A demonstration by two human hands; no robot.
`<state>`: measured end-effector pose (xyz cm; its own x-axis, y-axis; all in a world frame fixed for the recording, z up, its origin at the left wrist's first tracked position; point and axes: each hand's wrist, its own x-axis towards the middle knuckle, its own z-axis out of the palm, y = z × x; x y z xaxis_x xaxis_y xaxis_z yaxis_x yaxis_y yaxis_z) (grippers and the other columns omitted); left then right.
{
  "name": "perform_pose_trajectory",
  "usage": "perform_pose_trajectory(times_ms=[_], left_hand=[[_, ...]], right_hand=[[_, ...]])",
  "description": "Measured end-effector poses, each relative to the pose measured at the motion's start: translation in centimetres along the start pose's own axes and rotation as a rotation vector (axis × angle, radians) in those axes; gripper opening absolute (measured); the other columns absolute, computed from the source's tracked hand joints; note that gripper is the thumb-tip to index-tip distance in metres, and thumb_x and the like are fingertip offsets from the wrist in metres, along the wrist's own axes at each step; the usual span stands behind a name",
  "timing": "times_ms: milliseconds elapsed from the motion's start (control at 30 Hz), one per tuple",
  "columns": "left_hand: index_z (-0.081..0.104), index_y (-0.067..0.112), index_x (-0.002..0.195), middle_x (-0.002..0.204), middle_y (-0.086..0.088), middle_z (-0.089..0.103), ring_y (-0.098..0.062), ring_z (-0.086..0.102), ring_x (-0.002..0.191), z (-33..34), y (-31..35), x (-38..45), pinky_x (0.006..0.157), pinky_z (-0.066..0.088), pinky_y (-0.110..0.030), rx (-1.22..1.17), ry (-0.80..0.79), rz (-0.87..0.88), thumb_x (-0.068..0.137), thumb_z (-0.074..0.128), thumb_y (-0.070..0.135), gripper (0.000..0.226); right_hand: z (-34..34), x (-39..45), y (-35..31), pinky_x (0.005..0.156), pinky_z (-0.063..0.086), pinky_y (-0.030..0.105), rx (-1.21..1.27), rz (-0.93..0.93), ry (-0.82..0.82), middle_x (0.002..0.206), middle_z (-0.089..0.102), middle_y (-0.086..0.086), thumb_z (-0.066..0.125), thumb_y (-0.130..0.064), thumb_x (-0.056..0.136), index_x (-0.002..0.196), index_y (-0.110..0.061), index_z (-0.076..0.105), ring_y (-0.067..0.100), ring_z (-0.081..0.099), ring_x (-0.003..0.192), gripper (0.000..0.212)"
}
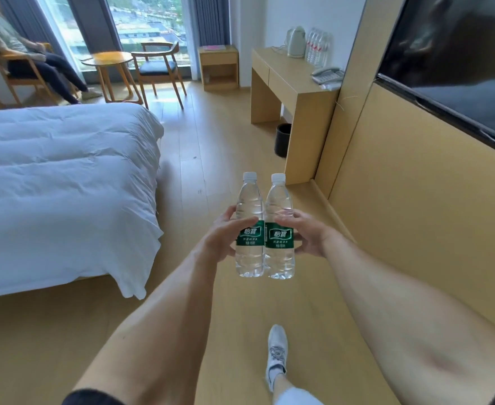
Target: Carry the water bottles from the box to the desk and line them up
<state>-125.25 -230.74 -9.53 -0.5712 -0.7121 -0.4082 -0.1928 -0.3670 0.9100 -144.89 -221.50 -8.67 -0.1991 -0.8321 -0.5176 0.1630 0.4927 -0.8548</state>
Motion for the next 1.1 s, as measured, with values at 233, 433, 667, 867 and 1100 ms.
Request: perform_pose_trajectory(times_ms=[233,433,667,867,1100], left_hand=[[0.049,0.033,0.134,0.119,-0.012,0.069,-0.034,0.067,0.109,-2.4,5.5,10.5,0.087,0.051,-0.071,0.004,0.06,-0.01,0.09,0.074,0.024,0.052],[0.05,0.032,0.136,0.118,-0.011,0.071,-0.032,0.069,0.108,-3.6,10.0,18.7,0.084,0.054,-0.069,-0.027,0.097,-0.025,0.091,0.074,0.022,0.052],[0.047,0.033,0.138,0.122,-0.011,0.069,-0.032,0.067,0.111,-5.7,13.7,26.4,0.087,0.053,-0.068,-0.042,0.106,-0.036,0.089,0.076,0.023,0.058],[0.048,0.032,0.136,0.121,-0.011,0.069,-0.033,0.068,0.11,-9.3,17.2,34.4,0.084,0.054,-0.068,-0.019,0.073,-0.018,0.087,0.078,0.025,0.058],[0.049,0.027,0.139,0.122,-0.013,0.069,-0.035,0.067,0.109,-15.6,23.4,46.4,0.084,0.053,-0.071,-0.026,0.028,0.027,0.087,0.078,0.023,0.06]], right_hand=[[-2.3,11.8,-6.9,0.093,0.053,0.059,-0.024,-0.001,-0.071,0.115,0.07,0.012,0.075,-0.029,0.089,0.127,-0.019,0.058,0.031,0.067,0.108,0.043],[-4.9,19.9,-12.9,0.085,0.056,0.055,-0.041,0.016,-0.126,0.116,0.07,0.014,0.073,-0.029,0.09,0.128,-0.017,0.057,0.032,0.067,0.107,0.043],[-6.0,27.3,-17.9,0.084,0.056,0.055,-0.045,0.019,-0.127,0.117,0.07,0.013,0.072,-0.029,0.091,0.128,-0.018,0.057,0.031,0.067,0.107,0.041],[-6.0,34.8,-22.1,0.073,0.056,0.049,-0.047,0.008,-0.089,0.114,0.071,0.012,0.073,-0.031,0.09,0.127,-0.019,0.057,0.031,0.068,0.104,0.043],[-4.8,46.0,-30.0,0.072,0.057,0.048,-0.035,-0.019,0.0,0.109,0.073,0.009,0.077,-0.032,0.085,0.126,-0.02,0.058,0.028,0.069,0.101,0.047]])
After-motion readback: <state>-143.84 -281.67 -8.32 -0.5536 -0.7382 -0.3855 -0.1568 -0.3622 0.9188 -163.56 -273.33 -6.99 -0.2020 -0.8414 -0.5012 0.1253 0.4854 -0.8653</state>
